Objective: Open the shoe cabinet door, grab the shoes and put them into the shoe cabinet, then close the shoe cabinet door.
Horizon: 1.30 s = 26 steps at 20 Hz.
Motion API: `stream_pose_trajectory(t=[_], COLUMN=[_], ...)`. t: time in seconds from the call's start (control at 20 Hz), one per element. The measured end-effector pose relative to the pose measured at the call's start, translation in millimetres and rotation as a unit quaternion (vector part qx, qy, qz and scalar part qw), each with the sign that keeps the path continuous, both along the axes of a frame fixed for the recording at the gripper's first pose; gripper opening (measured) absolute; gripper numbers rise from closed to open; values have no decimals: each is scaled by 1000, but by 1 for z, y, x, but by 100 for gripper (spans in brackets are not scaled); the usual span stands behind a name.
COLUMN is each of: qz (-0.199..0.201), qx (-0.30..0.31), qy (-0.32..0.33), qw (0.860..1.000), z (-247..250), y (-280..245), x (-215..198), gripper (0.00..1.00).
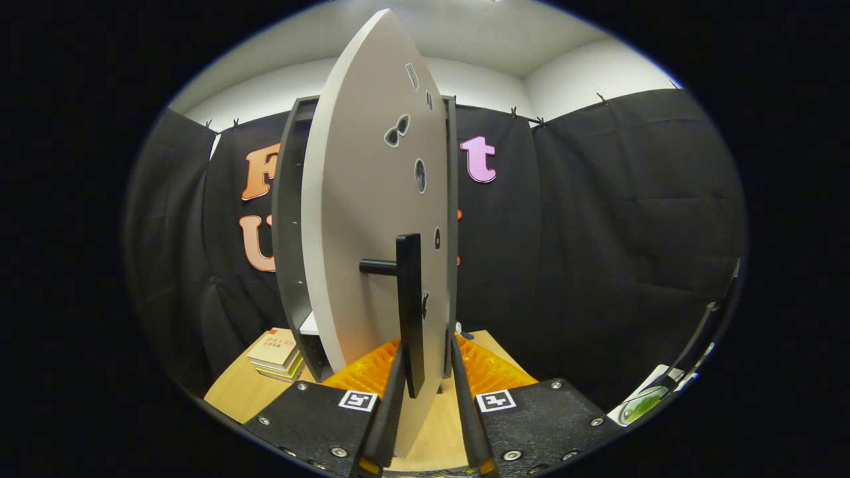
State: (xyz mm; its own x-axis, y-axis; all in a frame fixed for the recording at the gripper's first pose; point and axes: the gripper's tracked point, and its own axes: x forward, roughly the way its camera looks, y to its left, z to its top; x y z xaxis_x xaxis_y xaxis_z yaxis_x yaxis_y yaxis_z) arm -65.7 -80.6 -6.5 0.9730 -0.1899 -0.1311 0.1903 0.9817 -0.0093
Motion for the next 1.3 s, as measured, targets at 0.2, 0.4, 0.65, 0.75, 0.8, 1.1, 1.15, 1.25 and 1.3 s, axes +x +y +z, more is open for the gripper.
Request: stream_pose_trajectory(t=[0.2,0.4,0.65,0.75,0.8,1.1,1.15,1.25,1.3], qz=[-7,-17,-23,-29,-31,-34,-34,-37,-38], qx=[11,5,13,7,8,14,13,13,13], qy=[-8,-19,-19,-21,-21,-18,-18,-19,-20], qw=[1000,1000,999,999,999,999,999,999,999], z=[1,6,4,5,6,5,5,5,5], y=[0,-12,-11,-16,-16,-18,-18,-19,-19], x=[1,-1,-2,-2,-2,-6,-6,-6,-7], gripper=[45,47,50,50,50,50,50,50,50])
